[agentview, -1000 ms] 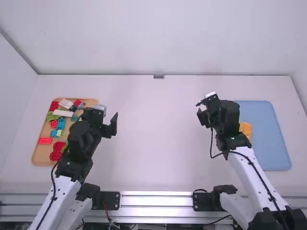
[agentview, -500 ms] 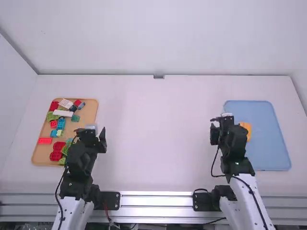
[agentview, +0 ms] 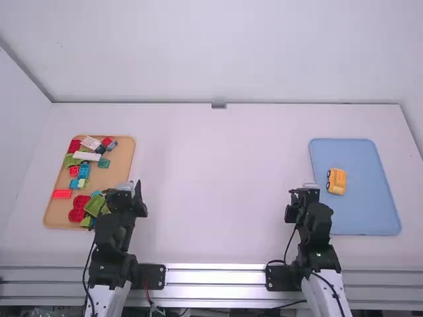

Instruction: Assemble lego blocks to make yellow taxi

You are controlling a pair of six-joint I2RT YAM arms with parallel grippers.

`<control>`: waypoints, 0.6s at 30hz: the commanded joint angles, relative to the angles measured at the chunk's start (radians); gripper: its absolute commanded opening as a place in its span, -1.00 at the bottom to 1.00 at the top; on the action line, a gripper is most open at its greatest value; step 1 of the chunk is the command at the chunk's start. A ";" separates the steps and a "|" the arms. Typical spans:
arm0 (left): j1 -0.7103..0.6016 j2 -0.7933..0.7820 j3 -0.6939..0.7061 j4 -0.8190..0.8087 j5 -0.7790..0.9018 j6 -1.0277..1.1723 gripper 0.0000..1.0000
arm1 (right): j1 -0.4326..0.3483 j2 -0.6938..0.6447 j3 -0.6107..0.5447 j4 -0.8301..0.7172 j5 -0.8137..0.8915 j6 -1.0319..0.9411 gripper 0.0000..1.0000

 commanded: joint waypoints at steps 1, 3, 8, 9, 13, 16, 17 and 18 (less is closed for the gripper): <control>0.003 -0.038 -0.010 -0.005 0.008 -0.006 -0.65 | 0.003 -0.045 -0.012 0.001 0.001 0.007 -0.70; 0.003 -0.038 -0.010 -0.005 0.008 -0.006 -0.70 | 0.003 -0.075 -0.012 0.001 0.001 0.007 -0.76; 0.003 -0.038 -0.010 -0.005 0.008 -0.006 -0.83 | 0.003 -0.161 -0.012 0.001 0.001 0.007 -0.93; 0.003 -0.038 -0.010 -0.005 0.008 -0.006 -0.85 | 0.003 -0.174 -0.012 0.001 0.001 0.007 -0.96; 0.003 -0.038 -0.010 -0.005 0.008 -0.006 -0.94 | 0.003 -0.234 -0.012 0.001 0.001 0.007 -1.00; 0.003 -0.038 -0.010 -0.005 0.008 -0.006 -1.00 | 0.003 -0.278 -0.012 0.001 0.001 0.007 -1.00; 0.003 -0.038 -0.010 -0.005 0.008 -0.006 -1.00 | 0.003 -0.285 -0.012 0.001 0.001 0.007 -1.00; 0.003 -0.038 -0.010 -0.005 0.008 -0.006 -1.00 | 0.003 -0.299 -0.012 0.001 0.001 0.007 -1.00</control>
